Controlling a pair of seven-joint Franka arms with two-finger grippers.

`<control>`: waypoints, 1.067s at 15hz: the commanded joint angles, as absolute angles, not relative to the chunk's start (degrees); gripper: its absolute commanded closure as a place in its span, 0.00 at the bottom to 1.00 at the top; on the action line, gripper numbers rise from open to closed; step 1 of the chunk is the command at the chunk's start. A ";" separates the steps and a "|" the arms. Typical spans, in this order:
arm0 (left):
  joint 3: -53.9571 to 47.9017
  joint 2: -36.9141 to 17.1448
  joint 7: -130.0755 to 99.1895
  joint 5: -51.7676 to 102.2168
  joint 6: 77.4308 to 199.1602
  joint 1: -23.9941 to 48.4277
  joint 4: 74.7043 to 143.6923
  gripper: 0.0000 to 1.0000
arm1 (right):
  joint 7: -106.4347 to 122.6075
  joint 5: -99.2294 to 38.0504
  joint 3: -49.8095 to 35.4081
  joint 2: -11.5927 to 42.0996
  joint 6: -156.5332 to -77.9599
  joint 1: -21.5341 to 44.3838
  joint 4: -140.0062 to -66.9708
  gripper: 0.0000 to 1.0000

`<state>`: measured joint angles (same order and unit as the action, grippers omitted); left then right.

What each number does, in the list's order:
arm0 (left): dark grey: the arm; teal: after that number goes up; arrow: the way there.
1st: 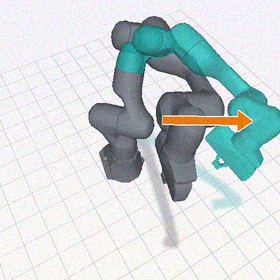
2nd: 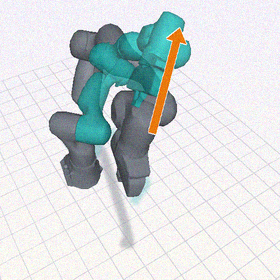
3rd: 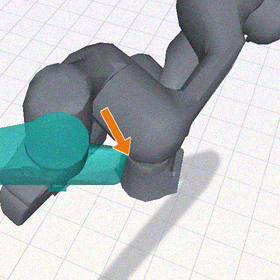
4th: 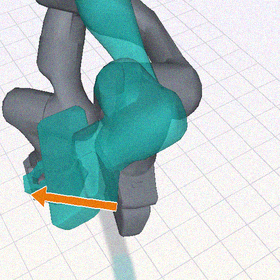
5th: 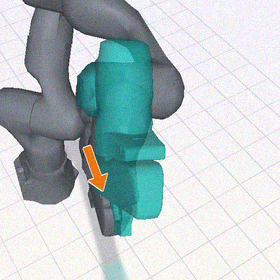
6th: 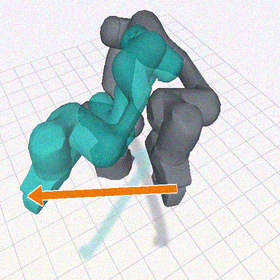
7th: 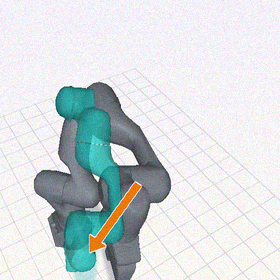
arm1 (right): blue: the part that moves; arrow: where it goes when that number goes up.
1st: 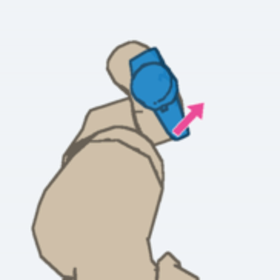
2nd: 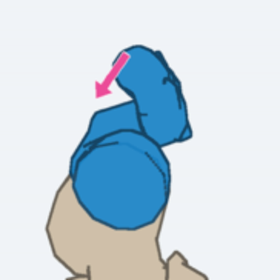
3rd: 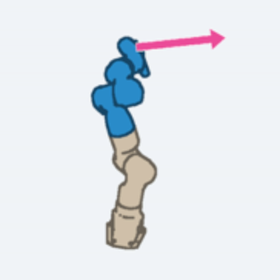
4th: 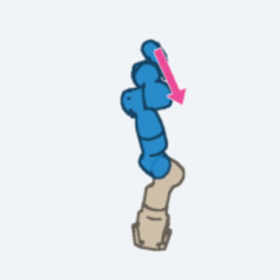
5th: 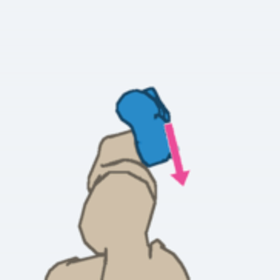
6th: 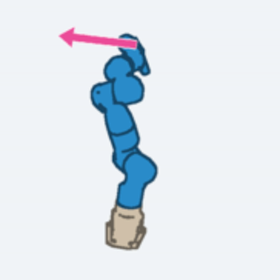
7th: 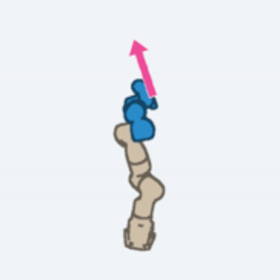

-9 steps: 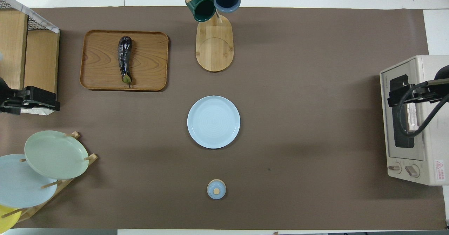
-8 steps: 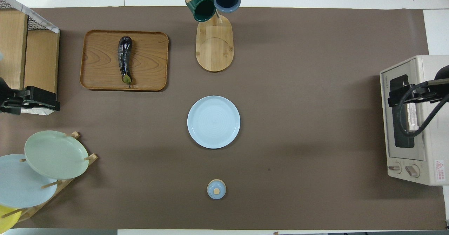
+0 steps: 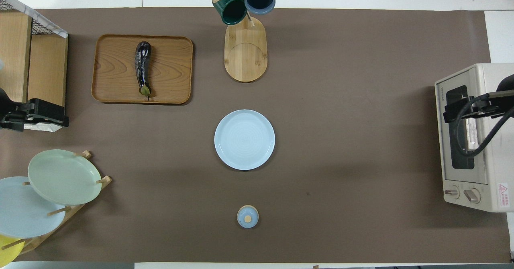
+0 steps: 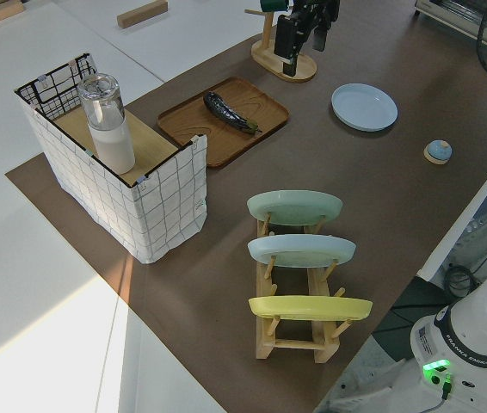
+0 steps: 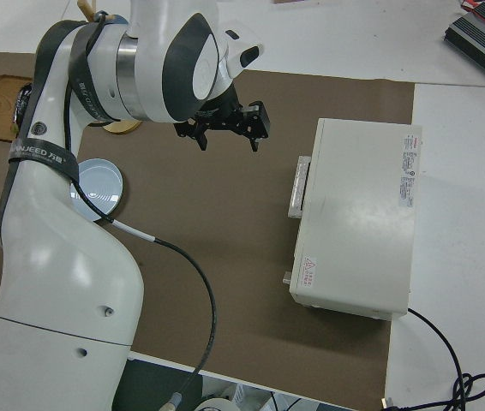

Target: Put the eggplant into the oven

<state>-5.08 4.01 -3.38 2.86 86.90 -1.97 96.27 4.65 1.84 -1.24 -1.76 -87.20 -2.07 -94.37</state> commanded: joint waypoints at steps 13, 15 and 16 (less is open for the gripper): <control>-5.63 -14.65 -3.87 3.96 105.45 0.26 92.47 0.00 | -0.60 17.13 -1.23 -6.51 -107.04 -6.59 -115.66 1.00; -5.63 -18.88 -3.95 3.43 109.76 0.35 91.93 0.00 | -1.06 18.36 -1.23 -5.28 -108.19 -7.56 -115.75 1.00; -5.63 -21.59 -3.96 3.43 111.43 0.44 91.15 0.00 | -1.14 19.24 -1.23 -5.10 -108.45 -7.73 -116.01 1.00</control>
